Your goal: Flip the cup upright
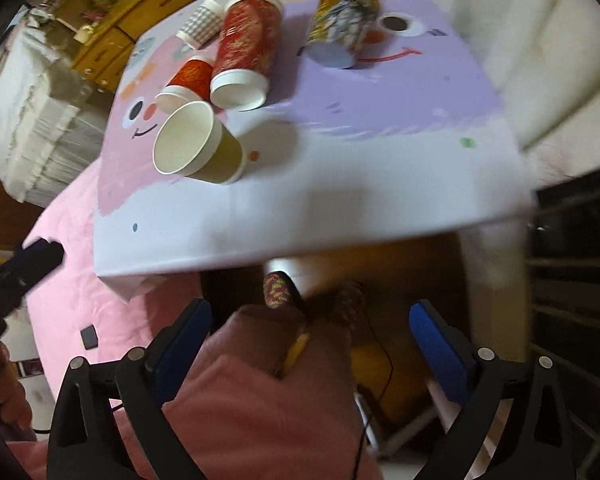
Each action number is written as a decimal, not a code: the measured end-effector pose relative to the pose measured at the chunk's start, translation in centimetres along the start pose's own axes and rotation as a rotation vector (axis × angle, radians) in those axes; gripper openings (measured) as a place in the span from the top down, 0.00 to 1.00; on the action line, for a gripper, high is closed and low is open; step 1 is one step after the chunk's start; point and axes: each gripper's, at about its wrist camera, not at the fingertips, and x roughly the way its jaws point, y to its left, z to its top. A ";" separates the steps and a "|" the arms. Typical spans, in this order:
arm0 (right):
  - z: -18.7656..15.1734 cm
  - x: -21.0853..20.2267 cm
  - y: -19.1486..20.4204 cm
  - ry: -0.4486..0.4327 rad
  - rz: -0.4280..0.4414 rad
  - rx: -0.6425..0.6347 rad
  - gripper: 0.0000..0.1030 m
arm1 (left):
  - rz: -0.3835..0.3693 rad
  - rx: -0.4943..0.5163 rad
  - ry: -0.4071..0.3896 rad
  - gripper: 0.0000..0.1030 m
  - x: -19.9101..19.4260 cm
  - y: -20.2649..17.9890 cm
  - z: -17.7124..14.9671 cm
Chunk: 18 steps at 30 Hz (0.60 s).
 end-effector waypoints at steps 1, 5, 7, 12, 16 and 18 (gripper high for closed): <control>0.0 -0.6 0.0 0.011 0.000 -0.006 0.01 | -0.010 -0.020 -0.029 0.22 -1.0 -0.4 0.4; 0.0 -4.8 0.9 -0.027 0.009 -0.016 0.01 | -0.030 -0.025 -0.156 0.22 -5.1 -1.3 1.3; -1.0 -7.4 1.4 -0.105 0.010 -0.007 0.00 | 0.012 -0.030 -0.242 0.22 -7.2 -1.8 1.0; -2.4 -13.2 2.9 -0.366 -0.010 -0.060 0.00 | 0.092 -0.040 -0.384 0.21 -10.5 -2.8 -1.3; -3.2 -16.2 3.9 -0.542 0.006 -0.089 0.00 | 0.112 -0.097 -0.433 0.08 -11.3 -3.1 -3.4; -4.1 -17.3 4.4 -0.598 0.033 -0.126 0.00 | 0.159 -0.103 -0.450 0.02 -11.4 -3.4 -4.2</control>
